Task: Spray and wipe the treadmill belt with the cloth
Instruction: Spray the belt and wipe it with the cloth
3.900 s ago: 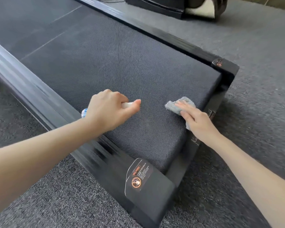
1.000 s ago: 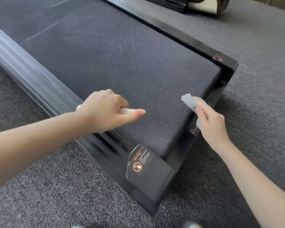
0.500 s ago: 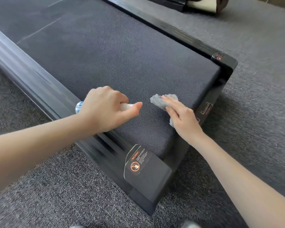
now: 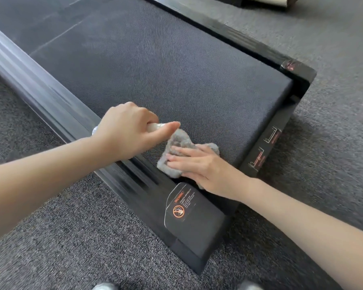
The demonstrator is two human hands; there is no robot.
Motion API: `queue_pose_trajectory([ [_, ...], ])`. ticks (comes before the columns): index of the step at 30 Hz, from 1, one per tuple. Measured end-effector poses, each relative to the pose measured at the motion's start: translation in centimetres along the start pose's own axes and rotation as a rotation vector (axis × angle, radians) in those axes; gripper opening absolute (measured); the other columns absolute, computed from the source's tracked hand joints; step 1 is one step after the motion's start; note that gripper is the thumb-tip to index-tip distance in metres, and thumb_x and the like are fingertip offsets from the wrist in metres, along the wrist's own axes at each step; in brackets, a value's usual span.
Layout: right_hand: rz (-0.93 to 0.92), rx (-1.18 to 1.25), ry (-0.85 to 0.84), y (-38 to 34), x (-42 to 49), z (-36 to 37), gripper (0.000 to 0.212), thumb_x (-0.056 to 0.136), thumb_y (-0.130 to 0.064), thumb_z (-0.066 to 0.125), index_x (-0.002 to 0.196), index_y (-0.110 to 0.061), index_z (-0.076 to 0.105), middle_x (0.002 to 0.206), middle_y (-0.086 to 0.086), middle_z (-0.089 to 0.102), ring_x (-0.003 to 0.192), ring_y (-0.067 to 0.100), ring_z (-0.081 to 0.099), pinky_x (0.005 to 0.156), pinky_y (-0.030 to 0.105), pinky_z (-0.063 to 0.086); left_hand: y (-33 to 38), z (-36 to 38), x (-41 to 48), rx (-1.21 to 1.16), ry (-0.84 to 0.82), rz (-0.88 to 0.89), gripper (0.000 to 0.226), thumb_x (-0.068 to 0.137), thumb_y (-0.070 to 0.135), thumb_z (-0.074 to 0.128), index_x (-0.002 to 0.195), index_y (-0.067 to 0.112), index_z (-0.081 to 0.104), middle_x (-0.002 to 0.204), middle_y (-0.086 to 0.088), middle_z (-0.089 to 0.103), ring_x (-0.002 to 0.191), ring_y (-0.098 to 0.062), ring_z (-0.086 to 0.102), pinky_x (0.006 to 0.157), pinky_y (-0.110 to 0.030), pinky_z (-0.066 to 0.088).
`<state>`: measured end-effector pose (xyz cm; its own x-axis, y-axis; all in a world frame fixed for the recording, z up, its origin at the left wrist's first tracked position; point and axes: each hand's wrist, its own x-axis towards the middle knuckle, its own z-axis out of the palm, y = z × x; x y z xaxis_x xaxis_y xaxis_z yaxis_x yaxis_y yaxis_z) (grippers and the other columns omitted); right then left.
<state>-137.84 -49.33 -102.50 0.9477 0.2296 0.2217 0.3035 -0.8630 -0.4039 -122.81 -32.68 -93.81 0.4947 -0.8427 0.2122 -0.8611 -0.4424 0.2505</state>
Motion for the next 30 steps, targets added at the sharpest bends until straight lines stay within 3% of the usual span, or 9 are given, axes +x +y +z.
queue_pose_trajectory([
  [5, 0.019, -0.038, 0.046, 0.0, -6.0, -1.4, 0.034, 0.097, -0.019, 0.048, 0.128, -0.012, 0.06, 0.139, -0.006, 0.053, 0.137, 0.009, 0.038, 0.107, 0.041, 0.034, -0.9, -0.3, -0.1, -0.007, -0.012, -0.047, 0.072, 0.08, 0.077, 0.021, 0.049, 0.012, 0.027, 0.041, 0.002, 0.028, 0.042, -0.019, 0.033, 0.048, -0.031, 0.033],
  [8, 0.008, -0.085, 0.062, 0.7, -8.7, -2.1, 0.037, 0.093, -0.009, 0.053, 0.13, -0.013, 0.057, 0.14, -0.005, 0.051, 0.138, 0.012, 0.038, 0.111, 0.036, 0.03, -1.1, -0.1, 0.1, -0.014, -0.01, -0.041, 0.071, 0.08, 0.077, 0.021, 0.049, 0.013, 0.025, 0.04, 0.003, 0.027, 0.041, -0.018, 0.032, 0.048, -0.03, 0.03],
  [10, 0.102, -0.109, 0.114, 2.0, -9.4, -2.5, 0.042, 0.091, -0.006, 0.053, 0.132, -0.015, 0.054, 0.141, -0.004, 0.05, 0.138, 0.011, 0.036, 0.112, 0.031, 0.025, -0.9, 0.1, 0.4, -0.016, -0.01, -0.037, 0.073, 0.079, 0.078, 0.021, 0.049, 0.013, 0.025, 0.041, 0.004, 0.025, 0.041, -0.018, 0.03, 0.048, -0.03, 0.027],
  [13, 0.37, -0.028, 0.333, 4.1, -8.3, -3.8, 0.042, 0.093, -0.008, 0.049, 0.134, -0.016, 0.051, 0.141, -0.004, 0.047, 0.139, 0.004, 0.031, 0.114, 0.024, 0.021, -0.6, 0.4, 0.9, -0.019, -0.015, -0.031, 0.081, 0.077, 0.084, 0.018, 0.051, 0.009, 0.03, 0.043, 0.003, 0.024, 0.043, -0.019, 0.029, 0.048, -0.029, 0.024],
  [15, 0.384, -0.008, 0.389, 4.5, -6.6, -4.4, 0.041, 0.093, -0.008, 0.051, 0.134, -0.013, 0.052, 0.141, -0.003, 0.047, 0.139, 0.006, 0.032, 0.116, 0.025, 0.022, -0.2, 0.4, 1.1, -0.027, -0.012, -0.025, 0.076, 0.078, 0.081, 0.02, 0.051, 0.01, 0.027, 0.043, 0.003, 0.024, 0.043, -0.019, 0.028, 0.048, -0.029, 0.025],
  [18, 0.178, -0.017, 0.216, 2.4, -4.4, -2.6, 0.04, 0.092, -0.002, 0.055, 0.131, -0.009, 0.056, 0.14, 0.001, 0.051, 0.138, 0.014, 0.037, 0.113, 0.039, 0.03, 0.3, 0.6, 1.3, -0.033, -0.014, -0.024, 0.073, 0.079, 0.078, 0.022, 0.05, 0.012, 0.026, 0.042, 0.004, 0.024, 0.042, -0.017, 0.027, 0.047, -0.029, 0.024],
  [21, 0.02, -0.112, 0.086, 0.0, -5.4, -0.5, 0.037, 0.094, -0.011, 0.046, 0.129, -0.013, 0.059, 0.139, -0.003, 0.052, 0.137, 0.012, 0.038, 0.109, 0.039, 0.03, 0.4, 0.7, 1.4, -0.025, -0.006, -0.018, 0.071, 0.081, 0.076, 0.023, 0.049, 0.013, 0.024, 0.042, 0.004, 0.023, 0.041, -0.016, 0.026, 0.046, -0.029, 0.022],
  [24, -0.019, -0.123, 0.07, -0.4, -7.0, -0.4, 0.034, 0.1, -0.02, 0.039, 0.128, -0.014, 0.057, 0.141, -0.006, 0.05, 0.137, 0.011, 0.038, 0.107, 0.038, 0.031, 0.3, 0.8, 1.6, -0.023, -0.02, -0.028, 0.075, 0.08, 0.08, 0.02, 0.049, 0.012, 0.026, 0.041, 0.002, 0.024, 0.041, -0.018, 0.028, 0.046, -0.029, 0.022],
  [30, 0.032, -0.054, 0.065, -0.7, -7.4, -0.4, 0.032, 0.096, -0.016, 0.048, 0.126, -0.012, 0.06, 0.14, -0.006, 0.052, 0.137, 0.011, 0.038, 0.104, 0.043, 0.034, 0.6, 0.9, 1.9, -0.054, -0.003, 0.005, 0.075, 0.081, 0.083, 0.017, 0.049, 0.015, 0.023, 0.041, 0.005, 0.021, 0.04, -0.016, 0.026, 0.047, -0.029, 0.021],
])
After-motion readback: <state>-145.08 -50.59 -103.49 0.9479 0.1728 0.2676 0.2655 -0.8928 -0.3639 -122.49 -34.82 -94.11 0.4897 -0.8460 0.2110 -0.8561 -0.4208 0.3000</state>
